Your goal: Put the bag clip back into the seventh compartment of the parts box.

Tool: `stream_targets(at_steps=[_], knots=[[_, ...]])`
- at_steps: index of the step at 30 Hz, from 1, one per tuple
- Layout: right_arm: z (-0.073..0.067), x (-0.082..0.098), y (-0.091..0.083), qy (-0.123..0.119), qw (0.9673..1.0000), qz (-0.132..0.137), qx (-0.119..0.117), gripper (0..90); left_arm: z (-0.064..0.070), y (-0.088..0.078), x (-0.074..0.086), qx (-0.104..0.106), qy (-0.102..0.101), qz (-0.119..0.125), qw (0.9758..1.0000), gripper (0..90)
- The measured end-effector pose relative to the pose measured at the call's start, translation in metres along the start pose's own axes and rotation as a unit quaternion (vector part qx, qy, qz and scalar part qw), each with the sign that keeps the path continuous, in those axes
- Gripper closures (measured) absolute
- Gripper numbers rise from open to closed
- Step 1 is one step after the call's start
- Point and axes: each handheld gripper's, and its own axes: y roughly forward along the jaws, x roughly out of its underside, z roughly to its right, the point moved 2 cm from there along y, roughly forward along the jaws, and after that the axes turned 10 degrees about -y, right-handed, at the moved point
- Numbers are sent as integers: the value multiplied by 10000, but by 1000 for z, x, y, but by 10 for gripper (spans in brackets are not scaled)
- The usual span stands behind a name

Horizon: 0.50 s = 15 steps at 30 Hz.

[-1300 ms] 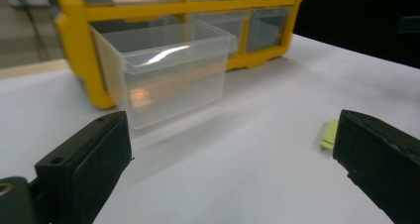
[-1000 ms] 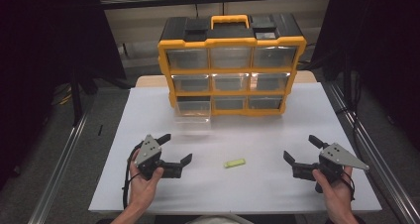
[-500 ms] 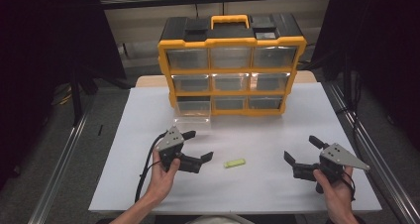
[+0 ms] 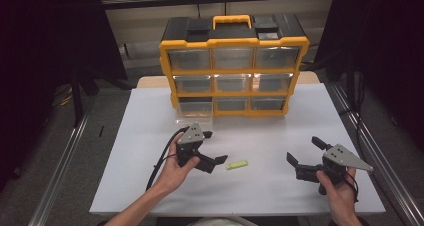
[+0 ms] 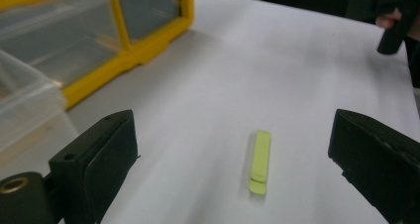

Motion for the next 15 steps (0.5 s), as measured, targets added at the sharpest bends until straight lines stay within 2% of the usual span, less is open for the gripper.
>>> stream_targets(at_steps=[2,3,7,8,10,15], knots=[[0,0,0,30,10000,-24,-1,0,-2,6,0,44,57,-186,9998,49],[0,0,1,18,10000,-19,-4,0,-2,9,-1,-29,57,-236,9997,49],[0,0,2,-9,10000,-27,-20,0,-3,18,-4,38,183,-549,9983,49],[0,0,3,-4,10000,-31,-30,0,-3,21,-5,41,155,-611,9980,49],[0,0,3,4,10000,-36,-39,0,-3,25,-7,33,212,-806,9965,49],[-2,-2,2,-27,10000,7,-69,0,1,36,-8,128,303,-1099,9934,67]])
